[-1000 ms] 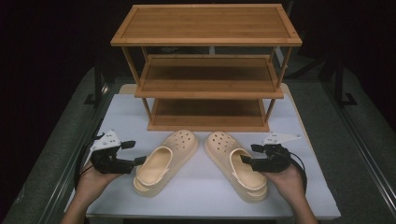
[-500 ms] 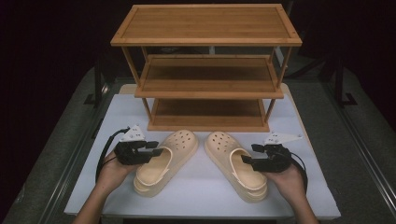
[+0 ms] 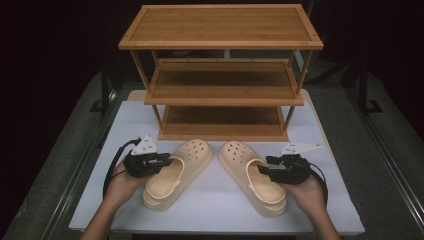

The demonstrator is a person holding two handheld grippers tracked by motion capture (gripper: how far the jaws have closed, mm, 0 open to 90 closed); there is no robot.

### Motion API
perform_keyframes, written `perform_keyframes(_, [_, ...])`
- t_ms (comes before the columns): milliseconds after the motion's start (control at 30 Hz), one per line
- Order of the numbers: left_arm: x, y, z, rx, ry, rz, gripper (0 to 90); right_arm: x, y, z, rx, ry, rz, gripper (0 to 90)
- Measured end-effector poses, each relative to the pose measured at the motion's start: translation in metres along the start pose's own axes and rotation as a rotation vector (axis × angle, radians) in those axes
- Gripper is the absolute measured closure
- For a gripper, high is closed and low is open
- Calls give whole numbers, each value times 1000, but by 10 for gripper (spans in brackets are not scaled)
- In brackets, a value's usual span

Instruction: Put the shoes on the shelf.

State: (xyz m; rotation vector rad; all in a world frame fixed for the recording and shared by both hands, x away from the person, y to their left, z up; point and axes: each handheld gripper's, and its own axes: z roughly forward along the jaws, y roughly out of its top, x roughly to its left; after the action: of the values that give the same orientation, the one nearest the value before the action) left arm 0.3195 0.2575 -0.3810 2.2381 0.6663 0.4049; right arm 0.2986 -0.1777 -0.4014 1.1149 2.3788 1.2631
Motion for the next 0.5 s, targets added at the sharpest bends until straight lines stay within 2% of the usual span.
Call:
perform_keyframes(133, [0, 0, 0, 0, 0, -1, 759, -1, 3, 2, -21, 5, -11, 659])
perform_keyframes(333, [0, 0, 0, 0, 11, -3, 781, 1, 7, 2, -17, -12, -39, 745])
perform_keyframes(500, [-2, 1, -1, 2, 38, 15, 816, 5, 9, 0, -10, -32, -61, 798])
